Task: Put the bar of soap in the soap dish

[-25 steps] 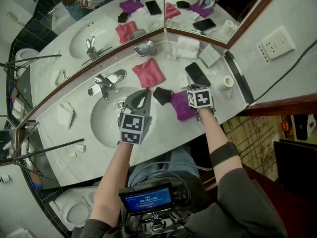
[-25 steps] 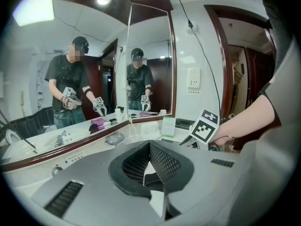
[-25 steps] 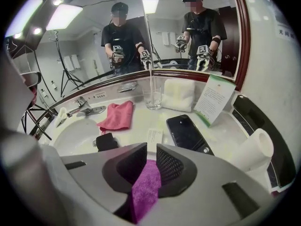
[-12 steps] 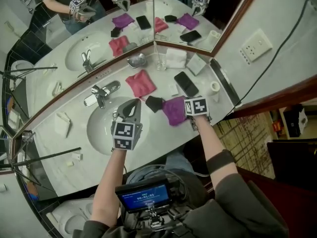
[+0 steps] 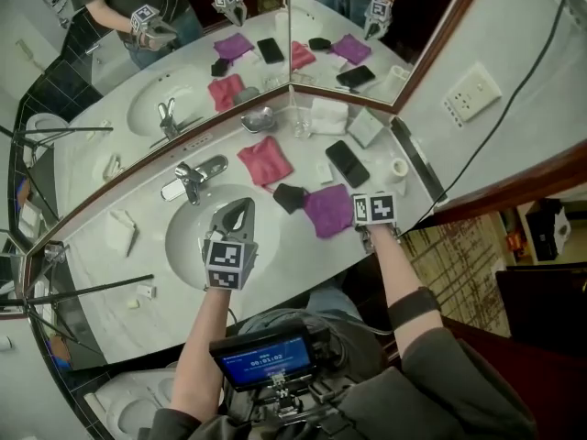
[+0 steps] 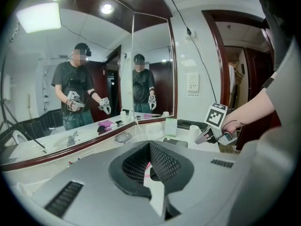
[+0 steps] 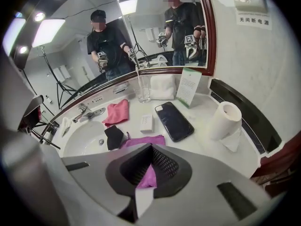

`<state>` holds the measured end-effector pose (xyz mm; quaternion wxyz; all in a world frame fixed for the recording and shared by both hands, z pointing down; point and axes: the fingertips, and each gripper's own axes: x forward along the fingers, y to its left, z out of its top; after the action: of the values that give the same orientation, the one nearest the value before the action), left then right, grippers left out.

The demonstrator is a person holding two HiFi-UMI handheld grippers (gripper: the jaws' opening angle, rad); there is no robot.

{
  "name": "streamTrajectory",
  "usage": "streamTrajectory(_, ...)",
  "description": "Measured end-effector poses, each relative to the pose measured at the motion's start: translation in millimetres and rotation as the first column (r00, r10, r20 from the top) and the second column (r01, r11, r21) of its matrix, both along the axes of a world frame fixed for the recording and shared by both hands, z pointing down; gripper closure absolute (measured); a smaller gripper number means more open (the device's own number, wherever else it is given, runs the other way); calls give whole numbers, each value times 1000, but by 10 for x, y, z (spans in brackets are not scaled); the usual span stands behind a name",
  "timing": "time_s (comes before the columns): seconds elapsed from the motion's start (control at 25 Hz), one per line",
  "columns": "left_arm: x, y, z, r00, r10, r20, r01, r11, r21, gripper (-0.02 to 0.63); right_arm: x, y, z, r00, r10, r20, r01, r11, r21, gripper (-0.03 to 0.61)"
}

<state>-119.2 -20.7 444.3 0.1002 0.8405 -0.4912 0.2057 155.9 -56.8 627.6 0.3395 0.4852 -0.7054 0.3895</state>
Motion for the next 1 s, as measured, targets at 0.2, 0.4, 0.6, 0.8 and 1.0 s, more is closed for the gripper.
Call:
streamTrajectory(0.2,-67,8,34,999,-37,-20,37,999,-14,614,-32,-18,25,1000,-12,10,12,1000,-4,574)
streamTrajectory(0.4,-88,-1,59,998,-68,-15,67,998,-15,614,-67,-26,56,999,-12,39,13,1000,-11,574)
streamTrajectory(0.6,-78,-21,99,997,-78,-12,77,997,-19,614,-145,-53,59,994,30,109,-27,999,-26,574)
streamTrajectory(0.8,-55,-43,153,997,-71,-14,70,997,-31,614,-280,-106,16,941,208,268,-193,978,-83,572)
streamTrajectory(1.0,-19,-62,194,999,-53,-12,52,998,-40,614,-391,-203,16,890,321,324,-295,947,-127,549)
